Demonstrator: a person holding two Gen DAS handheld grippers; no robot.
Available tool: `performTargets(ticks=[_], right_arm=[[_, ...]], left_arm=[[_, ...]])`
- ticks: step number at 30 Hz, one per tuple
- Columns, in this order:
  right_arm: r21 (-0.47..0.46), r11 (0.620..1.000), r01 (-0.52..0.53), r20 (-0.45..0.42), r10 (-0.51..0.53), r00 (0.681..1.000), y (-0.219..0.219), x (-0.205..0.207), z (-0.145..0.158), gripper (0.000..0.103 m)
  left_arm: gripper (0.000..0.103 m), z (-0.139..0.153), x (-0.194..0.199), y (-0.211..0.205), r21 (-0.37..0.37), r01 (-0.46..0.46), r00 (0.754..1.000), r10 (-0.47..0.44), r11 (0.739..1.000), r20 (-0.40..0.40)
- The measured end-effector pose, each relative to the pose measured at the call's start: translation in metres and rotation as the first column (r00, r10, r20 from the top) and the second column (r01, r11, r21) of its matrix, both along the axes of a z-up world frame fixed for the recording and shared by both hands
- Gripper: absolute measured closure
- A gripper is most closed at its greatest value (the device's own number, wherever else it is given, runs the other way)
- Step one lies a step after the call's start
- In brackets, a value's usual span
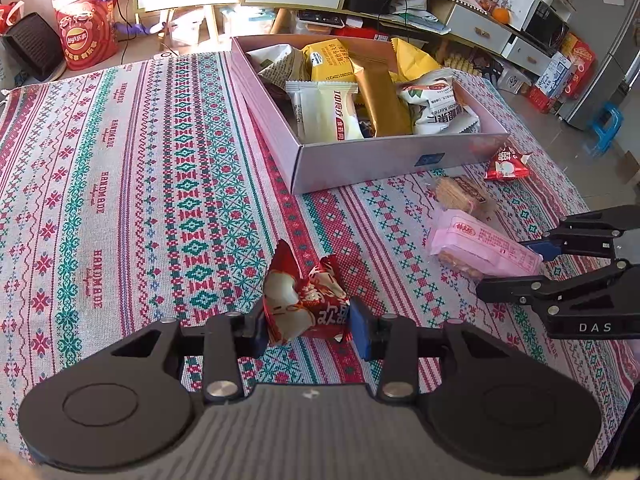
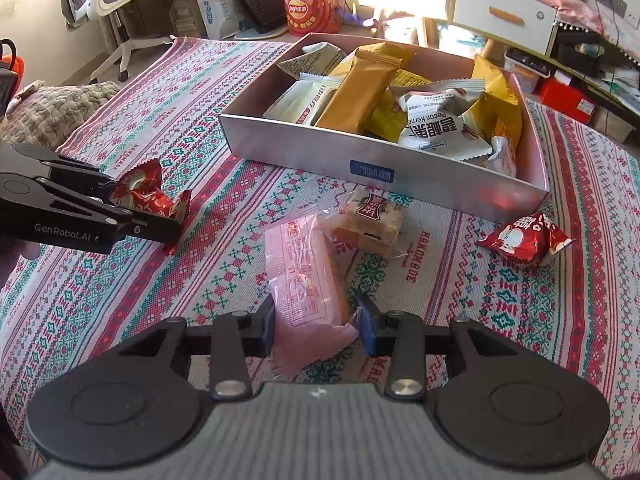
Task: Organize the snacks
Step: 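Grasp the red candy packet with the left tool while the right grasps the pink bread bag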
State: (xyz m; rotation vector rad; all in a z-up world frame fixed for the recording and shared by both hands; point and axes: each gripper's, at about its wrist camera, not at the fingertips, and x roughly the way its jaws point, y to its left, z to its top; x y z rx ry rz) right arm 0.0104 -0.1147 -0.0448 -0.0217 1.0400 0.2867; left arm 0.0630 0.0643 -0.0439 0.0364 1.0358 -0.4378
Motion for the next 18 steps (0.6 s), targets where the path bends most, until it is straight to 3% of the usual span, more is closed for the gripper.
performTargets(ticks=[5,10,18], right_arm=[[-0.035,0.999,-0.033,0.023,0.033,0.999,0.009,-0.004,-0.003,0.058],[-0.041,0.998,-0.046,0.055,0.048,0.997,0.014,0.001,-0.004,0.050],[-0.051,0.996,-0.067,0.116,0.073,0.991,0.022,0.001,-0.009,0.049]], left_arm=[[0.053,-0.002,-0.005,-0.006,0.025,-0.001,1.000,0.000,1.000,0.030],[0.033,-0.005,-0.007,-0.010,0.050,-0.017,0.997,0.013,0.999,0.082],[0.031,-0.015,-0.010,-0.016,0.037,-0.038,0.984,0.031,0.999,0.177]])
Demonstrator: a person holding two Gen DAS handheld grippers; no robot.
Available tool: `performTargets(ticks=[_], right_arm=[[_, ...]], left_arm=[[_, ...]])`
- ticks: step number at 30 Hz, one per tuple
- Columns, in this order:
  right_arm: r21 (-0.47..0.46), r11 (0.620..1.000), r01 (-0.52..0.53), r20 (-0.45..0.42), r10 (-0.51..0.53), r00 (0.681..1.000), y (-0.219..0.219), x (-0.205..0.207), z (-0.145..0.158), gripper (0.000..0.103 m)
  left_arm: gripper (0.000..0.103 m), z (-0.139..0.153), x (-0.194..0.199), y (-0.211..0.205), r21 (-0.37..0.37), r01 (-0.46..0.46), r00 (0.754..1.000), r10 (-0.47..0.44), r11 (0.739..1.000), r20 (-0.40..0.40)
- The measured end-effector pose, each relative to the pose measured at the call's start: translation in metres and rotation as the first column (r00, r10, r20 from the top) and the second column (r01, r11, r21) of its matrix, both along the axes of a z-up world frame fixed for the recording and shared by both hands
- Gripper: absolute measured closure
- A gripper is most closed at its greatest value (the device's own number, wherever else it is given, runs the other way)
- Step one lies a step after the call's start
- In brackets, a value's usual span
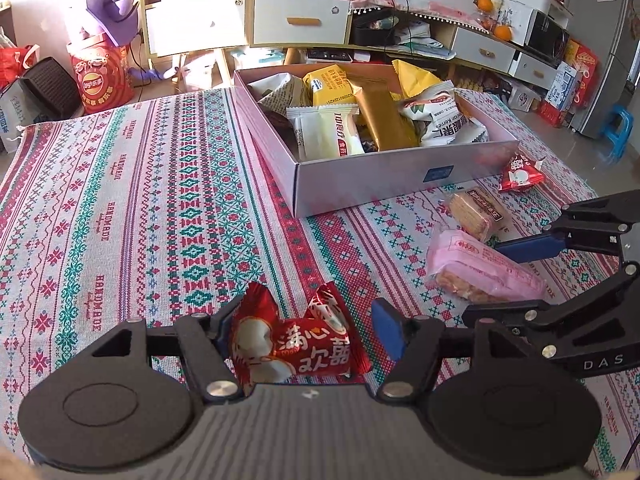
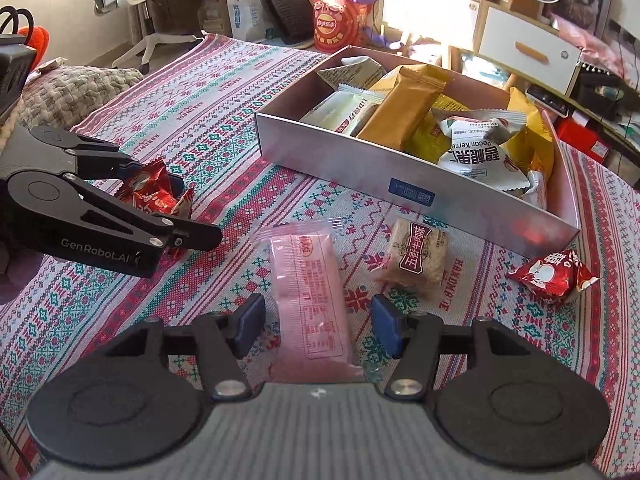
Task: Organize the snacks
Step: 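Grasp the red candy packet with the left tool while the right grasps the pink bread bag, then carry the red candy packet and pink bread bag into the box with both tools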
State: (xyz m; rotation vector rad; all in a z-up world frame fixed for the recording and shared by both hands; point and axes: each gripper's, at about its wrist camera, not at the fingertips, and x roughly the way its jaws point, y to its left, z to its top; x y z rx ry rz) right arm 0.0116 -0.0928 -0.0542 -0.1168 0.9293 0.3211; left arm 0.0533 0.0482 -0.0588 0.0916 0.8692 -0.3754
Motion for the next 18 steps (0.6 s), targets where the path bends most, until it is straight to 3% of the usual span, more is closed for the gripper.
performTargets(ticks=[4,7,9,18], right_arm=[[0.004,1.000,0.005,0.018,-0.005,1.000,-0.0009,-0.0007,-0.0007,0.051],[0.012,1.000,0.007,0.024,-0.007,1.000,-0.0011,-0.0006,0.0006,0.070],[0.007,1.000,0.011,0.028,-0.011,1.000,0.0001,-0.0003,0.0014,0.073],[0.013,1.000,0.024,0.040,-0.024,0.999,-0.0016,-0.0009,0.0065,0.074]], left_arm=[[0.034,-0.0018,-0.0018,-0.0007,-0.014,0.010,1.000,-0.010,1.000,0.026],[0.048,-0.0012,-0.0035,-0.0022,-0.009,0.021,0.999,-0.021,1.000,0.039],[0.054,-0.0006,-0.0036,-0.0031,-0.011,0.026,0.999,-0.026,1.000,0.039],[0.055,0.0031,-0.0064,-0.0017,-0.032,0.038,0.998,-0.037,0.999,0.044]])
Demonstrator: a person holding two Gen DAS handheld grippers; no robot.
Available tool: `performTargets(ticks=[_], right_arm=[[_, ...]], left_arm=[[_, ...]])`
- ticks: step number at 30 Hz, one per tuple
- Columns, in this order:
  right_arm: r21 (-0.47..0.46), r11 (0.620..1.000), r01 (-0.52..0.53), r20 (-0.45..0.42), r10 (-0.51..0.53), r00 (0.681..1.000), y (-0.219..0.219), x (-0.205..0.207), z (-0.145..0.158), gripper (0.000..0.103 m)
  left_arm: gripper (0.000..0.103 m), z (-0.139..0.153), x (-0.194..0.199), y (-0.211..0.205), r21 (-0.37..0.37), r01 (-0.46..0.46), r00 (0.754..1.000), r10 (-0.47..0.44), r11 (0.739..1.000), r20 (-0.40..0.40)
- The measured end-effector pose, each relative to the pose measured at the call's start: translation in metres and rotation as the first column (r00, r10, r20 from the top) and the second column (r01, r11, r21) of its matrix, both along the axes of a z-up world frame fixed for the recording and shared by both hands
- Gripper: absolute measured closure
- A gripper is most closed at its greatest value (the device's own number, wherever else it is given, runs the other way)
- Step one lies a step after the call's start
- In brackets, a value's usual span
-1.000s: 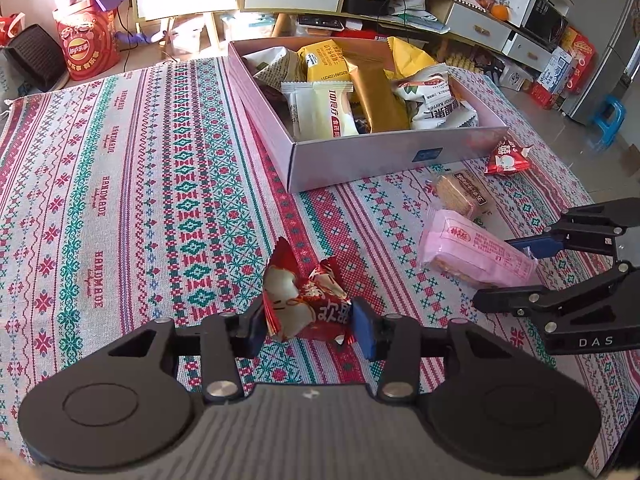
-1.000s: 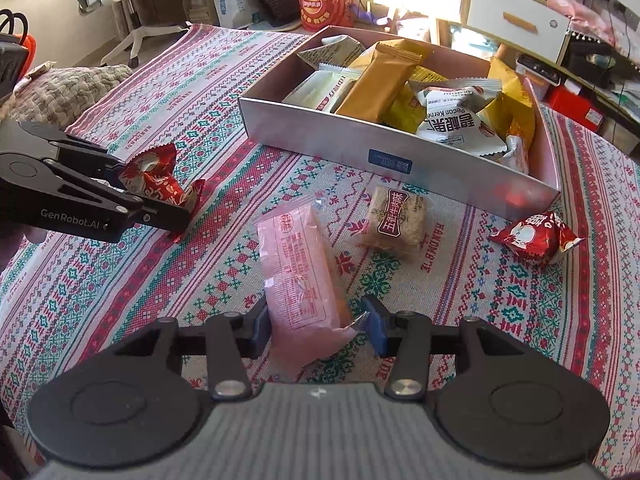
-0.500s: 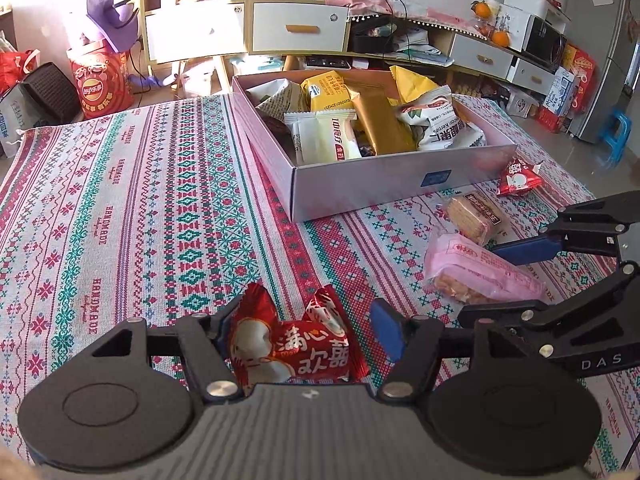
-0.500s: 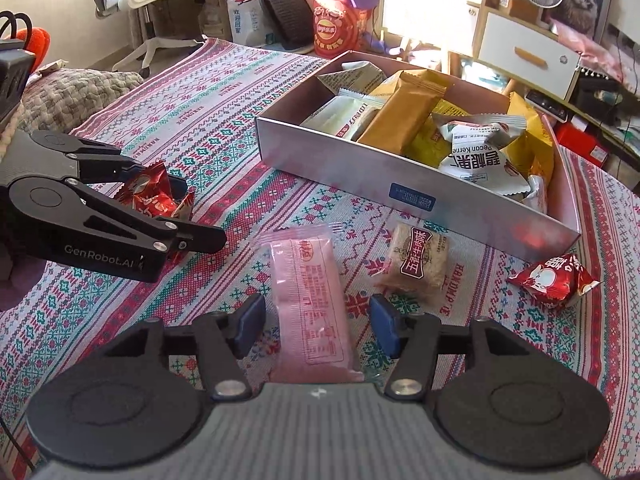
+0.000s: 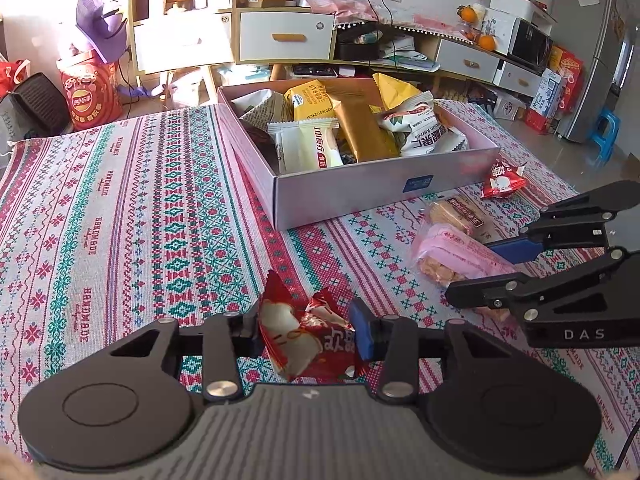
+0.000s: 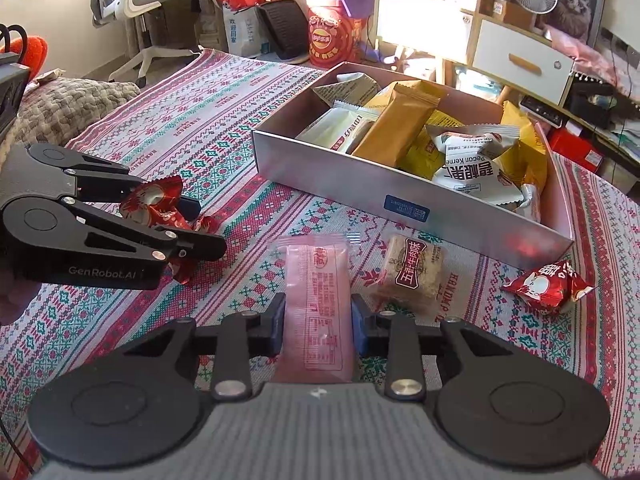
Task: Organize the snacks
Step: 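Carry the red candy packet and pink bread bag into the box with both tools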
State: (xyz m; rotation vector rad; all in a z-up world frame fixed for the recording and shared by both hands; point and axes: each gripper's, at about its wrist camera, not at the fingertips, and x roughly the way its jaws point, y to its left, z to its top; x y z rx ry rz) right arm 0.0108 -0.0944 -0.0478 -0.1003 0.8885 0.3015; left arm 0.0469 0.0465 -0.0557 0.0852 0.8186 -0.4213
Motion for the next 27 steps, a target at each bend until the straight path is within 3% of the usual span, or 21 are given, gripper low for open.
performTargets(ticks=[7,16,27], right_arm=[[0.034,0.999,0.022,0.024,-0.023,0.999,-0.006,-0.001,0.013,0.074],[0.058,0.996,0.065,0.055,-0.068,0.996,-0.016,0.006,0.027,0.074],[0.124,0.981,0.146,0.098,-0.159,0.982,-0.041,0.043,0.053,0.074]], left_arm=[[0.055,0.011,-0.001,0.006,-0.048,-0.014,1.000,0.014,0.999,-0.003],[0.055,0.032,0.000,0.002,-0.046,-0.016,0.999,0.018,0.999,0.041],[0.055,0.054,0.034,-0.029,-0.056,-0.001,0.997,0.006,0.998,0.081]])
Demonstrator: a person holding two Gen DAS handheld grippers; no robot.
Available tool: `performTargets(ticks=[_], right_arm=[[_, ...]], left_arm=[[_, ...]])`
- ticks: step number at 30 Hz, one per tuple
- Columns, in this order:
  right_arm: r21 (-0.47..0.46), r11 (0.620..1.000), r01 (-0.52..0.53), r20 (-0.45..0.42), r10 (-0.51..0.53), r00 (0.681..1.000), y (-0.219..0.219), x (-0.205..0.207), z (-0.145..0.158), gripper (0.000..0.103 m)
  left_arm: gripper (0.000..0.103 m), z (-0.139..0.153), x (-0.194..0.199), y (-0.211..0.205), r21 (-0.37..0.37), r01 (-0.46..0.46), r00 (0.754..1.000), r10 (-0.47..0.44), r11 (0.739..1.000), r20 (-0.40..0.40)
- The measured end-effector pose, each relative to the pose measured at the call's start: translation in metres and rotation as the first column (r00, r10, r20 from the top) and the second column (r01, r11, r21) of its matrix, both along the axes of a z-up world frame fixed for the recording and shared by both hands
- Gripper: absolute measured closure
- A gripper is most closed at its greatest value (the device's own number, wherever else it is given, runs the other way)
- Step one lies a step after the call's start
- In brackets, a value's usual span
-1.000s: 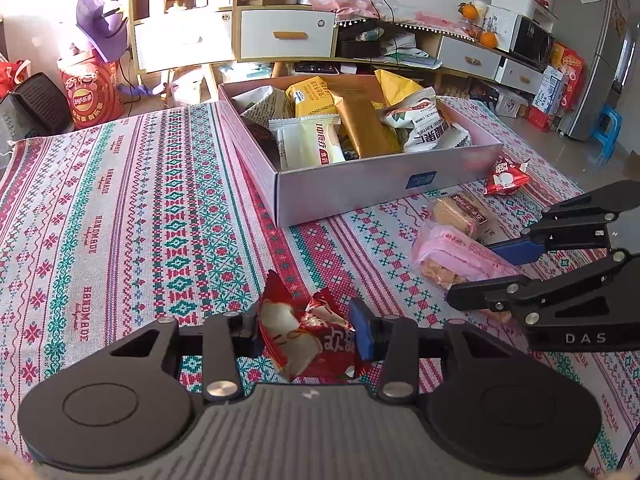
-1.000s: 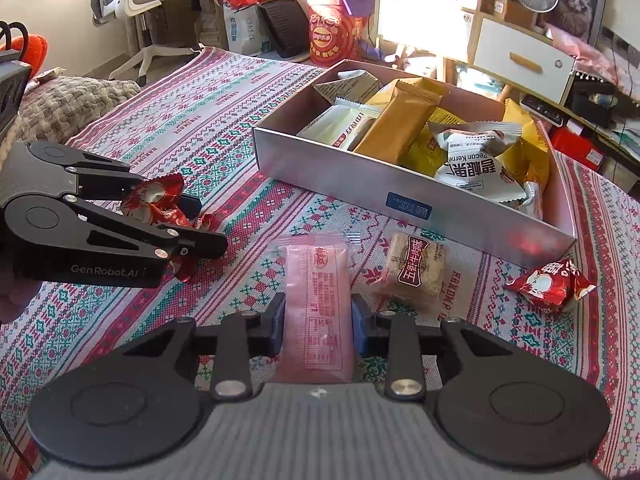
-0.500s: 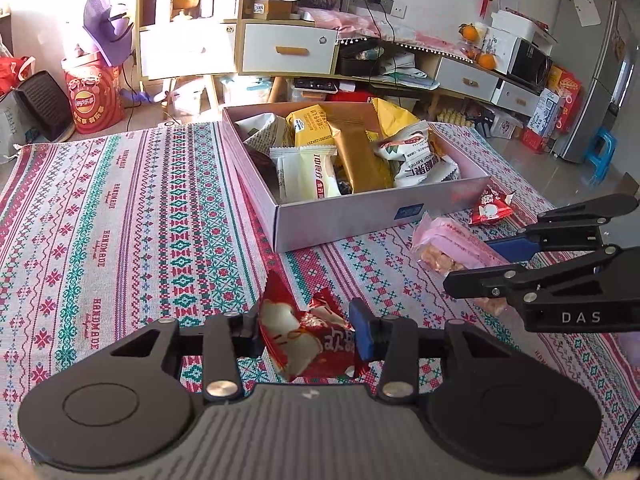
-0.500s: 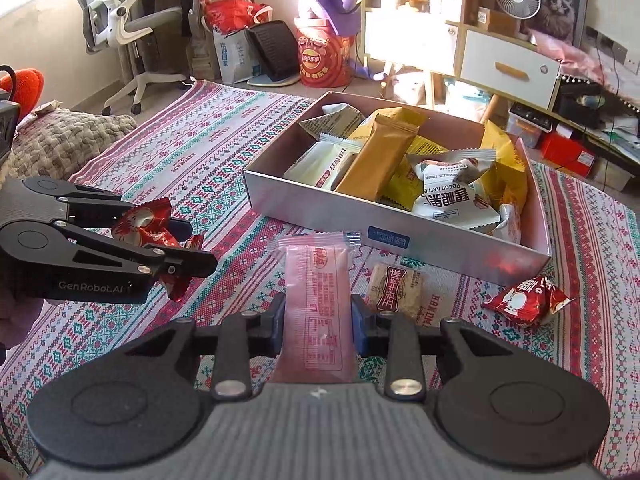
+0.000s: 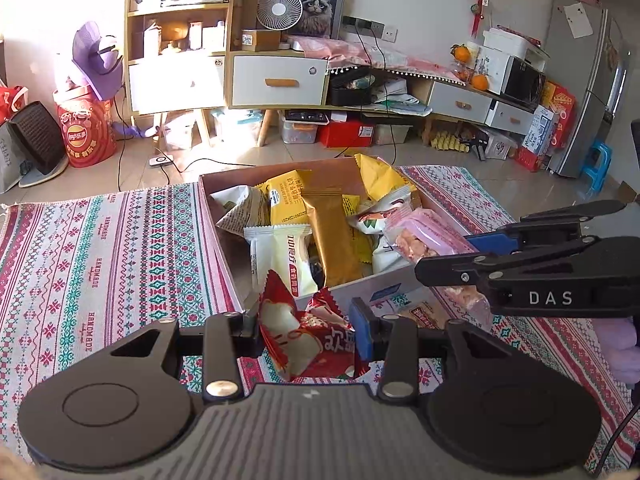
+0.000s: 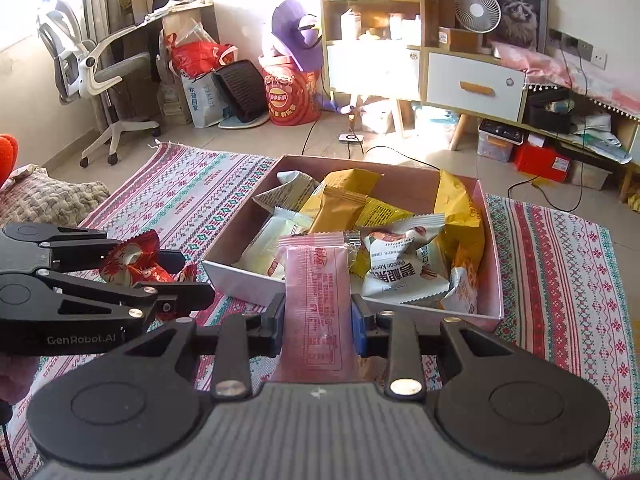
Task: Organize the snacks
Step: 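Carry the red candy packet and pink bread bag into the box with both tools, then open both tools to release the red packet and pink bag in the box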
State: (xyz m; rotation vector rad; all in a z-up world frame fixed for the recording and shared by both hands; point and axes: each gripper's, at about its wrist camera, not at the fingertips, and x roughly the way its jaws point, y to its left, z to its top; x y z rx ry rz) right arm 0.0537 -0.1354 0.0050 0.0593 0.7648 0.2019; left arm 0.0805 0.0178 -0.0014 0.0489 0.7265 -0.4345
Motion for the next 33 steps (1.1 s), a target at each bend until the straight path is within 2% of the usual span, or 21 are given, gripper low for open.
performTargets(ticks=[8,18,30,32,33], right_arm=[[0.025,0.996,0.084,-0.001,-0.084,0.996,-0.021,0.050,0.005,0.074],[0.014,0.986,0.165,-0.053,-0.164,0.985,-0.040,0.094,-0.012,0.074],[0.015,0.983,0.184,-0.076,-0.183,0.980,-0.041,0.116,-0.021,0.073],[0.019,0.980,0.196,-0.072,-0.194,0.978,-0.041,0.115,-0.021,0.071],[0.014,0.979,0.203,-0.067,-0.201,0.977,-0.041,0.115,-0.020,0.070]], left_arm=[[0.055,-0.004,0.032,-0.023,0.048,0.028,1.000,-0.028,0.998,0.004],[0.055,-0.017,0.059,-0.027,0.075,0.015,1.000,-0.014,0.997,-0.016],[0.054,-0.025,0.081,-0.022,0.067,-0.002,0.999,0.005,0.998,-0.047],[0.051,-0.026,0.082,-0.019,0.041,-0.002,0.999,0.005,0.999,-0.051],[0.046,-0.026,0.082,-0.017,0.030,-0.005,0.999,0.007,1.000,-0.051]])
